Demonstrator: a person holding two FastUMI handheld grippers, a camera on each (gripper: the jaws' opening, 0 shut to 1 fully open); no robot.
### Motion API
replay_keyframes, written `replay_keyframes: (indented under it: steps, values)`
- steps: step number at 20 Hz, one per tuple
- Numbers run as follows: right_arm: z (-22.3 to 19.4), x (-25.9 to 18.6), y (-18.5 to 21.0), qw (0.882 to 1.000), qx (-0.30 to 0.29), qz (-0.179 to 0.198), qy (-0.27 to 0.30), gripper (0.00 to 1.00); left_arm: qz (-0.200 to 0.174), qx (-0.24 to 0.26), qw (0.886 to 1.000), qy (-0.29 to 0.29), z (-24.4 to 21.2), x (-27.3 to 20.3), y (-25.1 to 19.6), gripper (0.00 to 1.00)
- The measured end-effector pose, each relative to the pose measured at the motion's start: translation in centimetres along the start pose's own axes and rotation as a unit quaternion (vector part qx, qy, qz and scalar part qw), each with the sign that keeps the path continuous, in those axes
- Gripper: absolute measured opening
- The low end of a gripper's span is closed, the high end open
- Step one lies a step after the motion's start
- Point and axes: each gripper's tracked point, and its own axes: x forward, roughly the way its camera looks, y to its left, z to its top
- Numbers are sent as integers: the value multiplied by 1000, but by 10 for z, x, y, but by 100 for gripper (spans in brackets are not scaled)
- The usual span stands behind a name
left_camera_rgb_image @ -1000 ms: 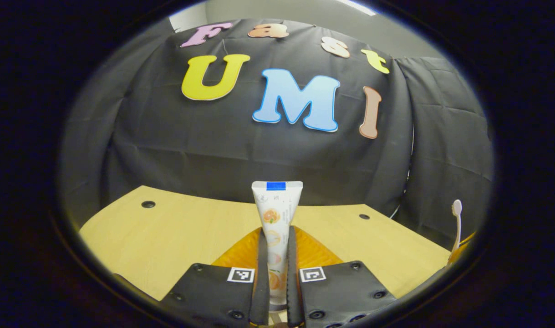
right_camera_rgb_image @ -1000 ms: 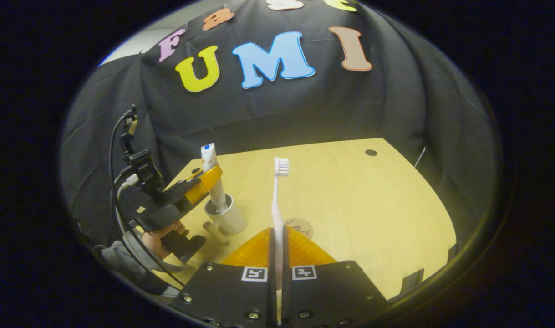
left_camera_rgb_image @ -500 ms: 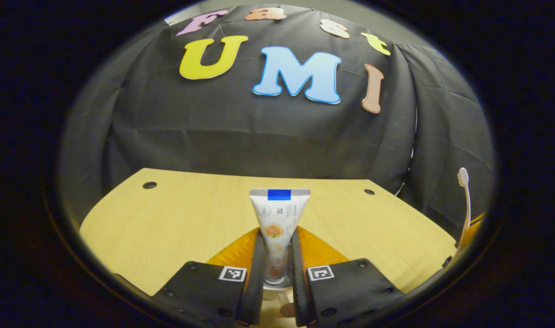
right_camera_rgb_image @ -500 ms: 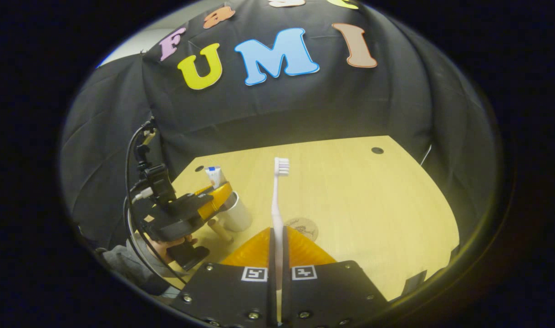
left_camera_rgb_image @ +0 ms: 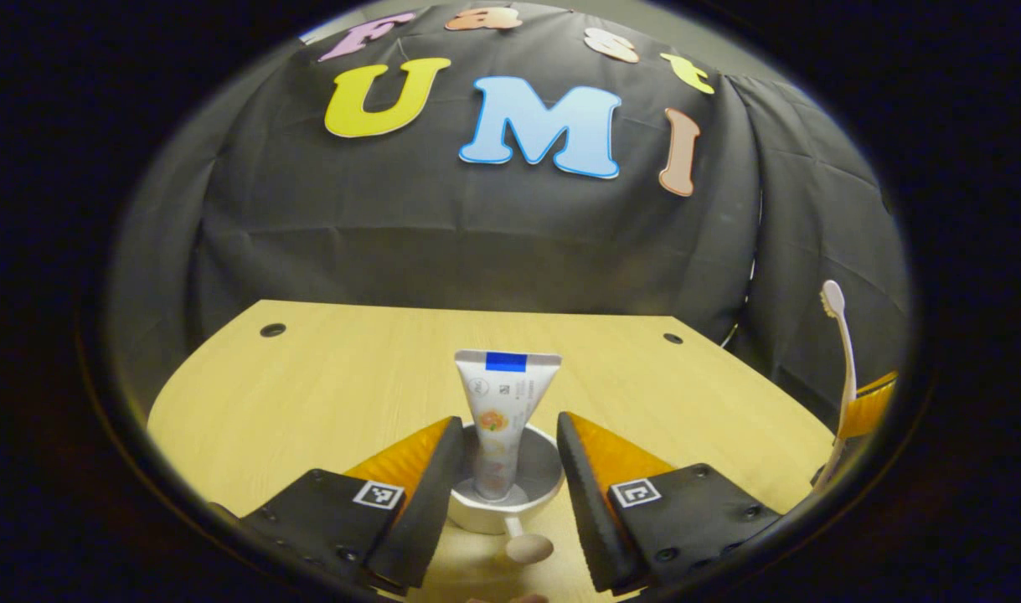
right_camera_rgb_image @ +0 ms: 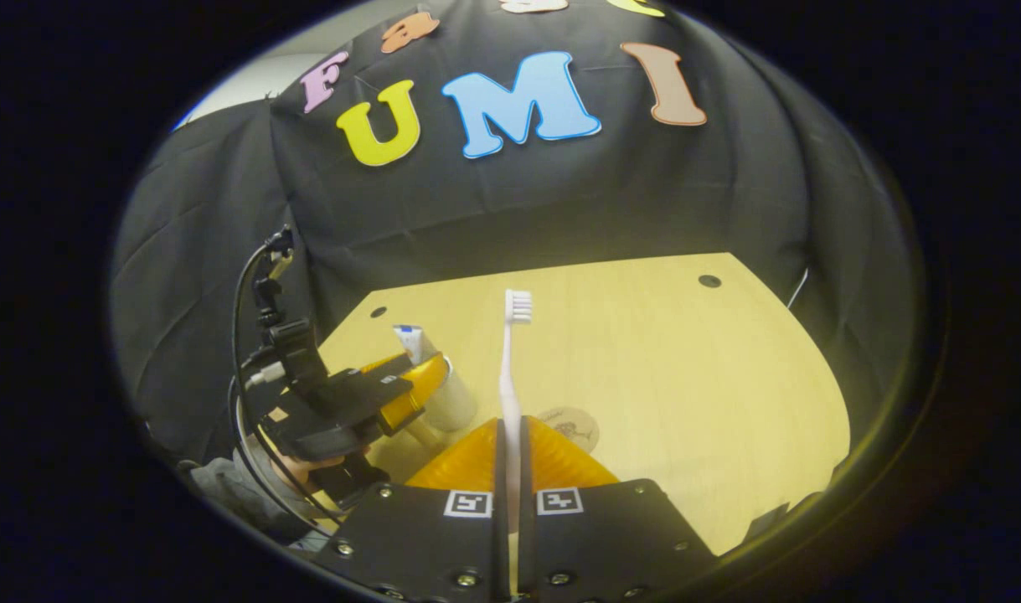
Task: Put the toothbrush and toothpaste on the desktop into the cup, then pick up the cup and place it on the coaster on the desktop.
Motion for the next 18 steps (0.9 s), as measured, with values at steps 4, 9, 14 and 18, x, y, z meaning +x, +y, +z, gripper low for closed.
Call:
replay_keyframes:
  steps: [4, 9, 14, 18]
  values:
    - [25, 16, 17, 999, -16, 19, -32, 5, 3, -2, 1000, 15, -4, -20, 0, 83]
    - [57, 42, 52, 994, -32, 61, -82, 5, 7, -8, 999, 39, -6, -50, 5, 83]
    - [80, 79, 91, 987, -41, 105, -118, 5, 9, -27, 997, 73, -21, -76, 13, 83]
    - [90, 107, 115, 982, -57, 123, -133, 5, 12, -48, 994, 97, -38, -88, 21, 92]
